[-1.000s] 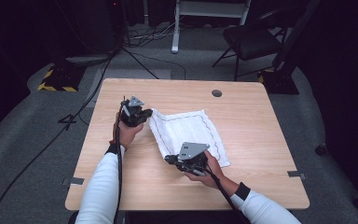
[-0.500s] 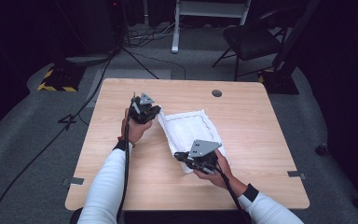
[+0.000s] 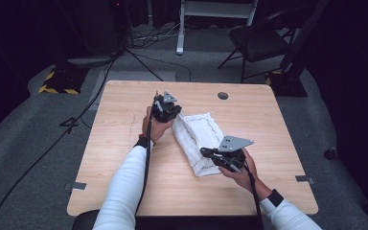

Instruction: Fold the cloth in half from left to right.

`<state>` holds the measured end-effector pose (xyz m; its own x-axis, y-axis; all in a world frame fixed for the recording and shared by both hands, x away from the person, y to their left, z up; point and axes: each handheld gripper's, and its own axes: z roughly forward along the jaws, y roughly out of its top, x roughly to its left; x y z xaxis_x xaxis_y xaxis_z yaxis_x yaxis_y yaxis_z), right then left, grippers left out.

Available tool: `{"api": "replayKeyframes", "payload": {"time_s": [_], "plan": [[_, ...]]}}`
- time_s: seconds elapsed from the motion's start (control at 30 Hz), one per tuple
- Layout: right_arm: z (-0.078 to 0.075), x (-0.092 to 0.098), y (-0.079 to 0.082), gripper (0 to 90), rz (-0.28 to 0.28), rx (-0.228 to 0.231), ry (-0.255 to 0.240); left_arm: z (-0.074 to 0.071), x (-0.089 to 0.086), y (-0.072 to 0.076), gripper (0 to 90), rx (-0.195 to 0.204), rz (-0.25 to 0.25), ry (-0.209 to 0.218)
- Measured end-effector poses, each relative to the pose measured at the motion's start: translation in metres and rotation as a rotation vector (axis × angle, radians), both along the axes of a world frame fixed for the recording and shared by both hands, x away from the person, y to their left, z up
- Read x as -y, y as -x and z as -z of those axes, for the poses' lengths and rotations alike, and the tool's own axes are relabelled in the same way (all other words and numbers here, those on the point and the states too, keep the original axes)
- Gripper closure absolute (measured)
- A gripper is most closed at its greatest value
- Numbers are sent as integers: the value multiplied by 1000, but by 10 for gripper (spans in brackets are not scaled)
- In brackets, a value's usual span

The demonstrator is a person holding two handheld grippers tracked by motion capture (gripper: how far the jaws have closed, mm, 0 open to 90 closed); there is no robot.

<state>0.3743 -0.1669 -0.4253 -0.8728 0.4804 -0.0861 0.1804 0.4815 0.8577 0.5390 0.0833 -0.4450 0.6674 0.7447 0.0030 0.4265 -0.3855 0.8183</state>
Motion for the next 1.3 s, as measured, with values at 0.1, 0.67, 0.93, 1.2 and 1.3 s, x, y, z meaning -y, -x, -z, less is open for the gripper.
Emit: {"api": "replayKeyframes", "payload": {"time_s": [0.1,0.67,0.93,1.2,1.3], "plan": [[-1,15,-1,880,28,-5,0,-2,16,-4,849,4,21,-20],[15,62,0,879,112,-59,48,6,87,-22,845,-13,90,-64],[22,63,0,878,114,-82,78,15,101,-25,843,-23,90,-81],[26,66,-2,877,129,-101,103,19,110,-27,831,-31,88,-90],[30,71,-4,872,134,-128,118,23,116,-28,823,-33,83,-98]]}}
